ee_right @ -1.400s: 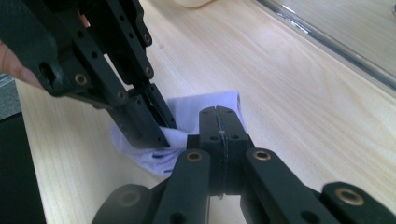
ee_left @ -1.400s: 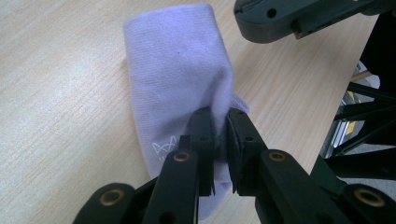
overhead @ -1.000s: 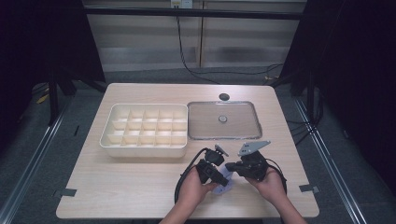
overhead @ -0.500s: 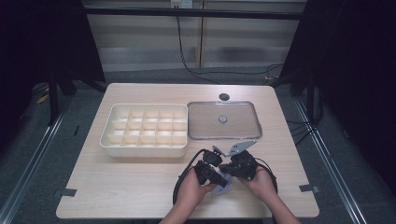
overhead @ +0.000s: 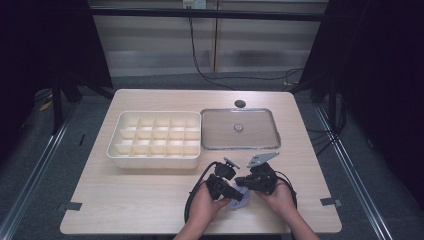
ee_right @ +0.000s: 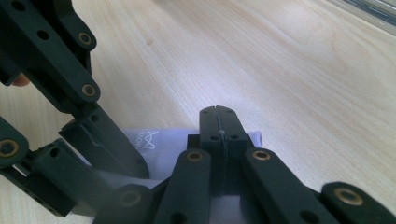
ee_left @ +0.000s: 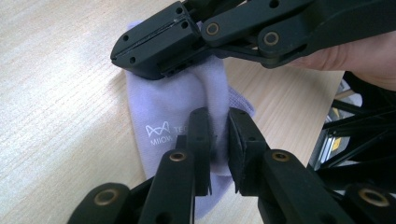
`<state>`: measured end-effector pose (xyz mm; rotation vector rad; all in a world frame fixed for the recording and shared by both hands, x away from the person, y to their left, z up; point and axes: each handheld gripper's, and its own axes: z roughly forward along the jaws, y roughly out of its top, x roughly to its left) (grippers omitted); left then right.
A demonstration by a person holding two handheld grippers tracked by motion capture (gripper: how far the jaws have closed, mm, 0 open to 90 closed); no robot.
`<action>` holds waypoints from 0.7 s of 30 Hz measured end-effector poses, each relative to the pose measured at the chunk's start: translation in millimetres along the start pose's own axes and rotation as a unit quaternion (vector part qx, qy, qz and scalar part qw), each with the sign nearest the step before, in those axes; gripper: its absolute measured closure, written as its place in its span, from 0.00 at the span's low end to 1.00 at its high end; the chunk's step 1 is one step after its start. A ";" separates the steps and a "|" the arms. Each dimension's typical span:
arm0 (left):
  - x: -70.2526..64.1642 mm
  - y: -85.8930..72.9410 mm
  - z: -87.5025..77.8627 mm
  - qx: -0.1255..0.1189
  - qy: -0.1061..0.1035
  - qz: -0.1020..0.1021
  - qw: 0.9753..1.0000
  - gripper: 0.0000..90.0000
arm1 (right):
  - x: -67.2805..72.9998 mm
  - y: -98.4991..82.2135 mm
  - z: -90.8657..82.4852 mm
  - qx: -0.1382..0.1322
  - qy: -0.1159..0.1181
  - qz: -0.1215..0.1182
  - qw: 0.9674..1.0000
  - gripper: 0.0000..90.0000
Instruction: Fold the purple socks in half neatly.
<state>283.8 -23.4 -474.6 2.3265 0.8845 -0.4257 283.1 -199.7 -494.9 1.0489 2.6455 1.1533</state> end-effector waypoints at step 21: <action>-2.2 4.2 -33.4 -0.045 -0.004 -0.004 0.999 0.83 | -0.5 -6.7 0.3 -0.018 0.003 0.013 1.000 1.00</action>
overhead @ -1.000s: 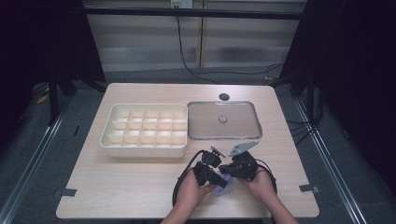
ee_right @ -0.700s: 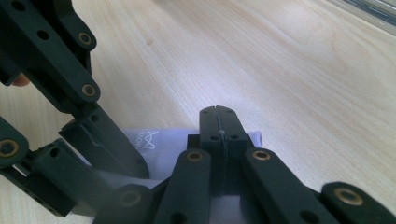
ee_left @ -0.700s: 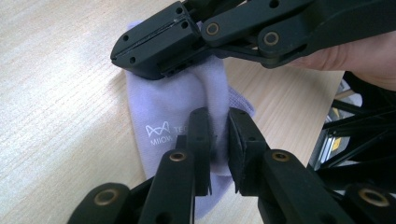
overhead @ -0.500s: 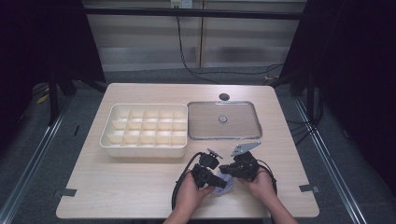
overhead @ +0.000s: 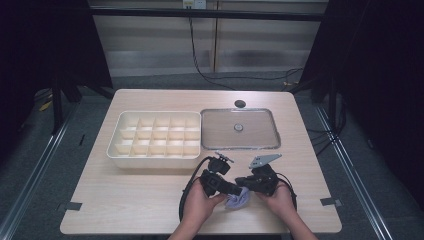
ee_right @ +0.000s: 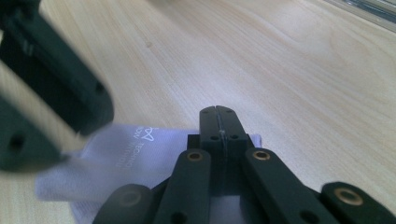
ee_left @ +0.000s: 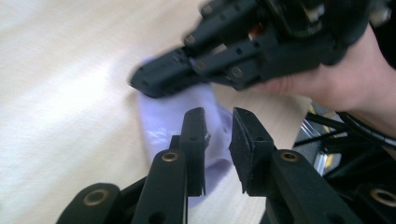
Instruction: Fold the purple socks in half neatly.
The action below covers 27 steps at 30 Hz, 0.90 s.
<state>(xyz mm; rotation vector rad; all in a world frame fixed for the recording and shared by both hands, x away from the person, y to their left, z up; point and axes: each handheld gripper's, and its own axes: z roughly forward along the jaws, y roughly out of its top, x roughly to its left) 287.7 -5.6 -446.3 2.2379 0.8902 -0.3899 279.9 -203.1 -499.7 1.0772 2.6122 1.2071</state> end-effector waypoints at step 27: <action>-5.3 -14.7 32.2 0.036 0.014 0.021 0.999 0.86 | 9.4 -5.1 -20.6 -0.020 -0.011 -0.011 1.000 0.98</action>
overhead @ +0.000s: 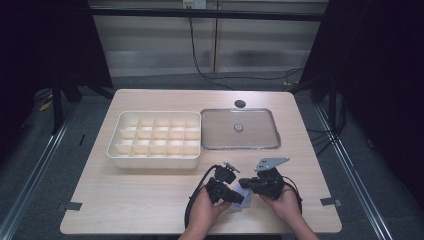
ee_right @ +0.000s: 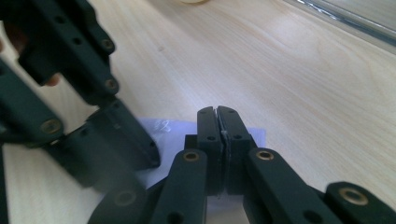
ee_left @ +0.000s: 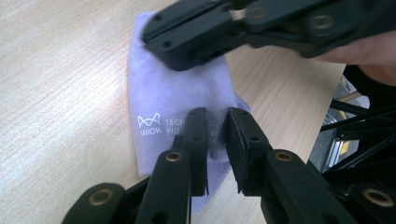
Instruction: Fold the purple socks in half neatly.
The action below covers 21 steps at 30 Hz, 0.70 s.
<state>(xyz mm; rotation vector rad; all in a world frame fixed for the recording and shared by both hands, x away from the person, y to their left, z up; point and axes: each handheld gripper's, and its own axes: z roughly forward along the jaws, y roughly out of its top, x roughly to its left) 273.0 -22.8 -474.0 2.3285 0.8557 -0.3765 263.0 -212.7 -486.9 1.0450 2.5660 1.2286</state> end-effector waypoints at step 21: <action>-5.1 -4.5 1.7 0.002 0.003 0.001 1.000 0.93 | -1.4 -8.2 -4.8 0.006 -0.003 0.005 1.000 1.00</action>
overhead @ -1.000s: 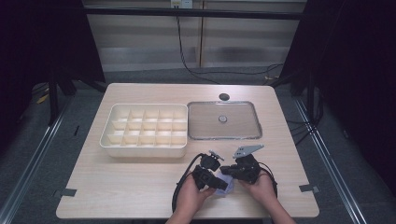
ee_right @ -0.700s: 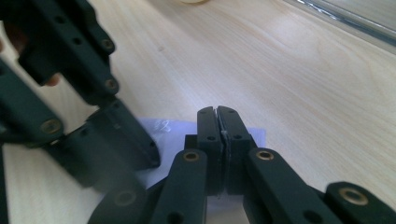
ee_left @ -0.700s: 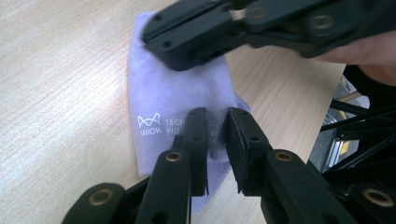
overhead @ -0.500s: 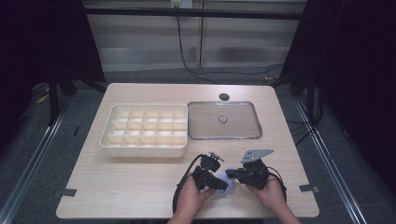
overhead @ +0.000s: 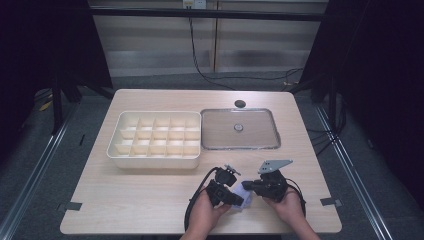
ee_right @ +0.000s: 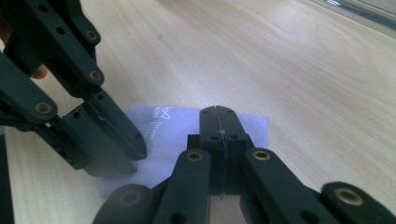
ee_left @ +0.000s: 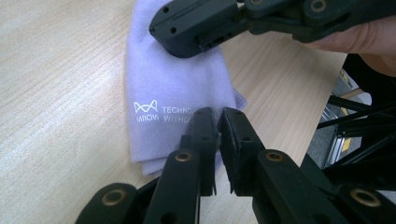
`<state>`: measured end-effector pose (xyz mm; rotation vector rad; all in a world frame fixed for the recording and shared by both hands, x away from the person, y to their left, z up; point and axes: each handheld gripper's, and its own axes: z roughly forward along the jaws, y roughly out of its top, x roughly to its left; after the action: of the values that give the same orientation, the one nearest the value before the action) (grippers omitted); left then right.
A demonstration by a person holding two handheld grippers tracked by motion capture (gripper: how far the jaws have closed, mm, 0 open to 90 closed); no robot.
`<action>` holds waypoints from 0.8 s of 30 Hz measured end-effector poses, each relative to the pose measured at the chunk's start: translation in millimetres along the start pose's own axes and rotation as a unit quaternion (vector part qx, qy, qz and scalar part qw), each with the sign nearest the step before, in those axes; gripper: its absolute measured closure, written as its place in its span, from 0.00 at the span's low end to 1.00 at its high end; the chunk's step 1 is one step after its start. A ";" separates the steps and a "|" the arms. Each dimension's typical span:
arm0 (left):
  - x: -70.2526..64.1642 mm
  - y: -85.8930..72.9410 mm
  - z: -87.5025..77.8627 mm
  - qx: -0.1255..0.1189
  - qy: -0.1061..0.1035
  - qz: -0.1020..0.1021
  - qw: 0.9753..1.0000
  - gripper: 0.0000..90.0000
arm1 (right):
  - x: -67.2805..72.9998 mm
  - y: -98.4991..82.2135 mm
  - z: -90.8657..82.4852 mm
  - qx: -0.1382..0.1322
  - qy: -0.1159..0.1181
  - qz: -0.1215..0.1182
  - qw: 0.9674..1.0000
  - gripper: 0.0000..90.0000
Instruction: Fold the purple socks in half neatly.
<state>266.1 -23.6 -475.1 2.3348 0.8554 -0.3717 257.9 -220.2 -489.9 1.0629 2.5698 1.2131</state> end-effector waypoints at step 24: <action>1.3 -1.5 0.7 0.022 0.002 0.002 1.000 0.92 | 1.5 5.5 11.9 0.006 -0.008 0.000 1.000 1.00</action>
<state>266.0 -22.5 -476.9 2.3784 0.8526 -0.3875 264.2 -209.3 -493.7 1.0717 2.5677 1.1849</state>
